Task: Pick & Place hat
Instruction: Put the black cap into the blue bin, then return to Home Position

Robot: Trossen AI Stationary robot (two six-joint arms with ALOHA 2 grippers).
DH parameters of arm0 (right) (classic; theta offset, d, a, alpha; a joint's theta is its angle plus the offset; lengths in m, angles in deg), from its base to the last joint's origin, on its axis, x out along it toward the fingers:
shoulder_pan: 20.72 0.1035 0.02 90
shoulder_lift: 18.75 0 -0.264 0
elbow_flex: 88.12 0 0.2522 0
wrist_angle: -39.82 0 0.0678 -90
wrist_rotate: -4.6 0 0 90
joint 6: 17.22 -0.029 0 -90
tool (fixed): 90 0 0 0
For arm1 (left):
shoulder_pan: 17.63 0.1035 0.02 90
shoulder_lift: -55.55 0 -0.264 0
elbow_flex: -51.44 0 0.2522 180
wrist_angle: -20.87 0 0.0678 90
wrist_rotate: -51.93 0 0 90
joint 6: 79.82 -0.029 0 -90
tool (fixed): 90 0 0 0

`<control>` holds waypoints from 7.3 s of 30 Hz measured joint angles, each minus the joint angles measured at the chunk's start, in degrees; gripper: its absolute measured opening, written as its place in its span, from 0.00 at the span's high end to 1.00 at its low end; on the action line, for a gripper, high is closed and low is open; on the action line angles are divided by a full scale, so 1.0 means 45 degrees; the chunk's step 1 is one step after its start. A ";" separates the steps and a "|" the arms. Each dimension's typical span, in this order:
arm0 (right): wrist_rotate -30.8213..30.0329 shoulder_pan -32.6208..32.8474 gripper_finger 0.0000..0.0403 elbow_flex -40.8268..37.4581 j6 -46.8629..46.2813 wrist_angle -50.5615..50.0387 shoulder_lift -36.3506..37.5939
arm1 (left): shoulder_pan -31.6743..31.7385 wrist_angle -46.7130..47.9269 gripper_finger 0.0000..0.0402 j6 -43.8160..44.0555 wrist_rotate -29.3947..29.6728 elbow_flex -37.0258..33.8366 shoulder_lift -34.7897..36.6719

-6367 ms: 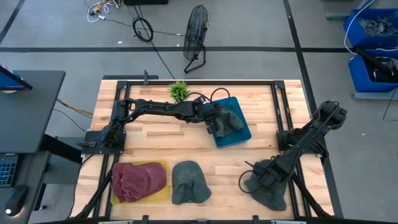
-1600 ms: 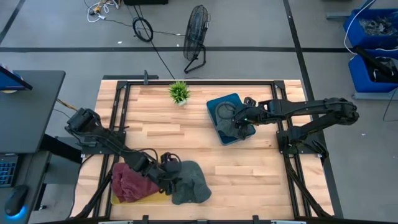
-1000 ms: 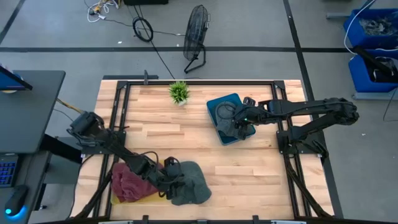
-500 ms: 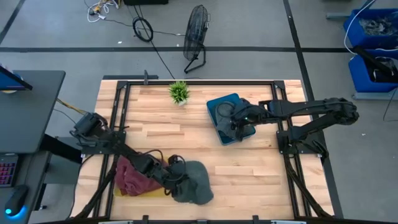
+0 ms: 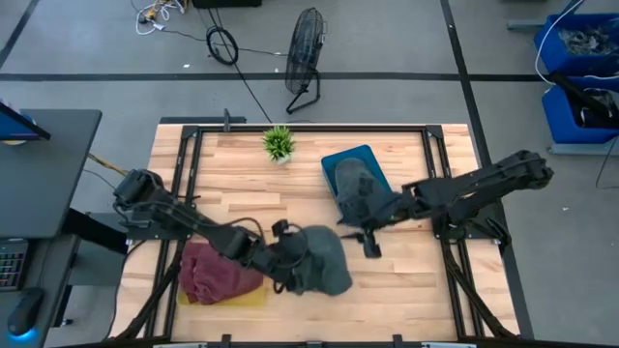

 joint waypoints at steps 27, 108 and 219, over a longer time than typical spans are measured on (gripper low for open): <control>-0.6663 0.1672 0.56 0.0005 0.3421 0.2823 -0.3481 | 0.2131 0.0373 0.97 -0.0178 0.0384 0.0086 -0.0008; -0.7771 -0.2956 0.92 -0.7334 0.5625 0.4004 0.0188 | 0.2080 0.0978 0.72 -0.1476 0.0323 0.0066 -0.0003; -0.4824 0.5539 0.98 -0.4933 0.0801 -0.0358 0.9618 | -0.1091 -0.1009 0.99 -0.1325 0.0558 -0.8903 1.2511</control>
